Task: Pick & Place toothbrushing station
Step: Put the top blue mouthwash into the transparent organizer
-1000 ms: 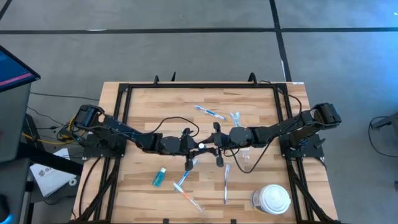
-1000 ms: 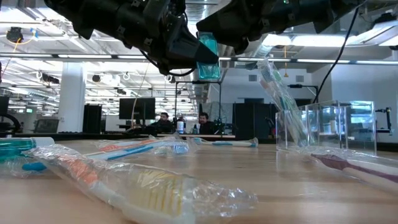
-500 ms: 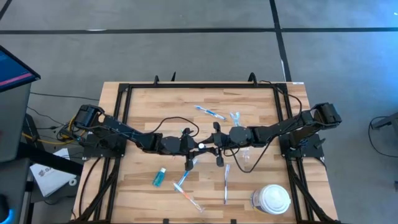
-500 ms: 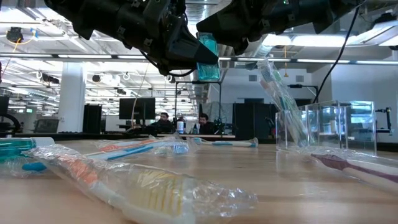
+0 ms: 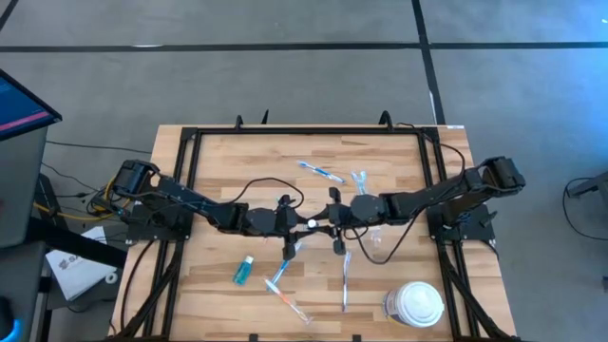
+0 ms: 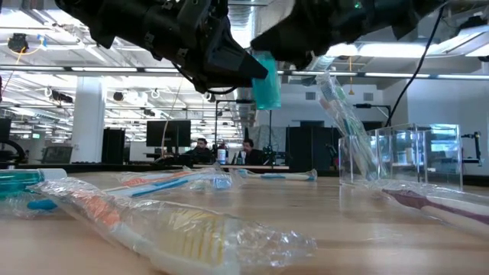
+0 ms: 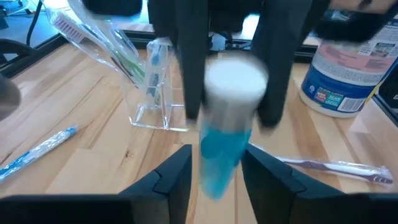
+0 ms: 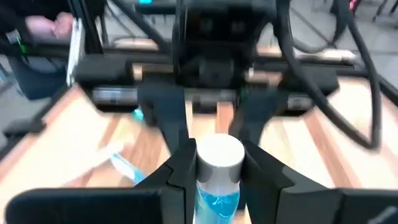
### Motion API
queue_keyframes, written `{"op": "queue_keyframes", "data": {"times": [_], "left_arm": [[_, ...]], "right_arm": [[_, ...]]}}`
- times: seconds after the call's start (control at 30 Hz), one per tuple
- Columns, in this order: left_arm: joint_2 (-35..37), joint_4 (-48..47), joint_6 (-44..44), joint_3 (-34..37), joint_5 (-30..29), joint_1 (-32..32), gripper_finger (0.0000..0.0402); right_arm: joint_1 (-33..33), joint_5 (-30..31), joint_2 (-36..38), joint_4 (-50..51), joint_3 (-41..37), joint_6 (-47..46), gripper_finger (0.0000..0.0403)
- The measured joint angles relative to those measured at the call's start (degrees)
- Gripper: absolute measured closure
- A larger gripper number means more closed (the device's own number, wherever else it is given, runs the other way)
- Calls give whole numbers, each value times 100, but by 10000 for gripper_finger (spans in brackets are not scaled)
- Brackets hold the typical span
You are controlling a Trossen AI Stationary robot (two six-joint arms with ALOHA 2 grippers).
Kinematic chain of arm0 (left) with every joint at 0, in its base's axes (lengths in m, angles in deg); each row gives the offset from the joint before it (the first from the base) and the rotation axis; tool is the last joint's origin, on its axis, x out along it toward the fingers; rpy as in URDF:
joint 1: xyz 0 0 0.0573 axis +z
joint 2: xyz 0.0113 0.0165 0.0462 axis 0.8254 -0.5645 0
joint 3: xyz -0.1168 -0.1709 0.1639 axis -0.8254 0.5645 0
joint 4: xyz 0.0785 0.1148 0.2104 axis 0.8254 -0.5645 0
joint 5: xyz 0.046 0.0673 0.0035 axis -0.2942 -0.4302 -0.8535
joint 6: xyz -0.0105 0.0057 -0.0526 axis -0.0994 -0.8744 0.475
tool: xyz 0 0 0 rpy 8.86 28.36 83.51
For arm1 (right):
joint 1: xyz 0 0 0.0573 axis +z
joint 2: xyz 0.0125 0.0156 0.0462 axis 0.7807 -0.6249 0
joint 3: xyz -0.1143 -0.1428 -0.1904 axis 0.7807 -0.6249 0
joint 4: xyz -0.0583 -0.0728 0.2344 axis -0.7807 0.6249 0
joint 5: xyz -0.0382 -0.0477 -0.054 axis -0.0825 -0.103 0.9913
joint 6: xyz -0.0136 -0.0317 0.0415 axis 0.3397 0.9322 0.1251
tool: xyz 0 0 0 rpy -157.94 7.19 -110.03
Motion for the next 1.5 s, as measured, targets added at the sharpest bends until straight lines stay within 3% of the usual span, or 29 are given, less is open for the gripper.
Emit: {"op": "queue_keyframes", "data": {"times": [0.23, 0.5, 0.83, 1.13, 1.3, 1.5], "left_arm": [[132, -230, -6, 7, 4, 26, 242], [501, -725, 3, 2, 20, -3, 242], [608, -886, 93, 7, 48, -59, 244], [608, -898, 103, 7, 44, -50, 244], [608, -901, 101, 7, 39, -50, 244], [605, -916, 108, 73, 20, -50, 244]], "right_arm": [[164, 551, 620, 132, -389, -5, 318], [472, 1194, 1700, 202, -1192, -503, 318], [1182, 2842, 2843, 1707, -1554, -1183, 318], [1537, 3851, 2780, 2563, -1552, -1901, 318], [1537, 3899, 2707, 2913, -1552, -2276, 318], [1806, 4504, 2710, 3324, -1550, -2763, 318]]}}
